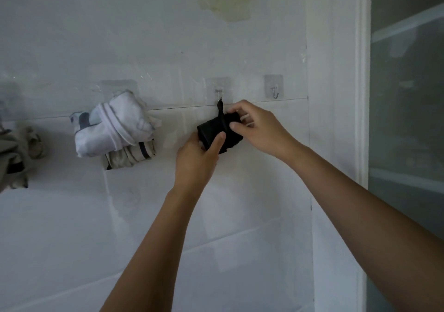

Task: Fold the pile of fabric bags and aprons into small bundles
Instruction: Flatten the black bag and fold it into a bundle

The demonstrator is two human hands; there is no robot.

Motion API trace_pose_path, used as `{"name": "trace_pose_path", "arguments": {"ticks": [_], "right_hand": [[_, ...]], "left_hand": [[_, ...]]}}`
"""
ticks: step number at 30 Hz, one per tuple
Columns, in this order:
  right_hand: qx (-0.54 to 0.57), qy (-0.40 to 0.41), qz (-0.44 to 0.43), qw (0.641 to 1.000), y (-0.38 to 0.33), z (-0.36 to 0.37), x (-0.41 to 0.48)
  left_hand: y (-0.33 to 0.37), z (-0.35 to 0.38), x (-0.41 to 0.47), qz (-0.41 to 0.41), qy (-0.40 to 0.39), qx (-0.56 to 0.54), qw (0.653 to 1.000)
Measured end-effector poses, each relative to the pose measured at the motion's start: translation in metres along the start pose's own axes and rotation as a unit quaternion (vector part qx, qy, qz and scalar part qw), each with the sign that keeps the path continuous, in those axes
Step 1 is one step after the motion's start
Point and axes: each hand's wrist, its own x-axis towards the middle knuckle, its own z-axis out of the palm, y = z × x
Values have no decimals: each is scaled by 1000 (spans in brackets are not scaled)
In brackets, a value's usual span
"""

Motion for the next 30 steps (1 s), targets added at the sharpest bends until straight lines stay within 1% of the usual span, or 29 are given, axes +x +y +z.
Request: {"name": "trace_pose_path", "arguments": {"ticks": [2, 5, 8, 10, 12, 13, 14, 16, 20, 25, 28, 30], "right_hand": [[6, -8, 13, 1000, 2, -2, -5], [2, -6, 33, 999, 3, -7, -6], [22, -42, 44, 998, 2, -7, -7], [70, -42, 72, 994, 2, -4, -10], [98, -29, 96, 990, 3, 0, -13], [99, -22, 101, 990, 3, 2, -14], [94, -15, 100, 991, 3, 3, -15], [74, -5, 86, 993, 3, 4, -17], [58, 15, 71, 996, 4, 2, -18], [64, 1, 90, 994, 6, 0, -21], [76, 43, 101, 991, 6, 0, -28], [69, 72, 94, 991, 7, 0, -43]], "left_hand": [[4, -4, 4, 16, -24, 47, 998], [17, -11, 11, 18, -90, 80, 993], [26, -13, 17, 29, -128, 149, 980], [31, -11, 22, 41, -122, 261, 957], [37, -8, 24, 46, -102, 395, 912], [39, -9, 25, 36, -102, 429, 897], [39, -9, 25, 21, -108, 441, 891], [37, -12, 25, -6, -117, 439, 891], [29, -15, 23, -21, -118, 431, 894], [27, -16, 17, -18, -119, 384, 916], [26, -17, 6, -27, -112, 367, 923], [15, -17, -14, -37, -125, 356, 926]]}}
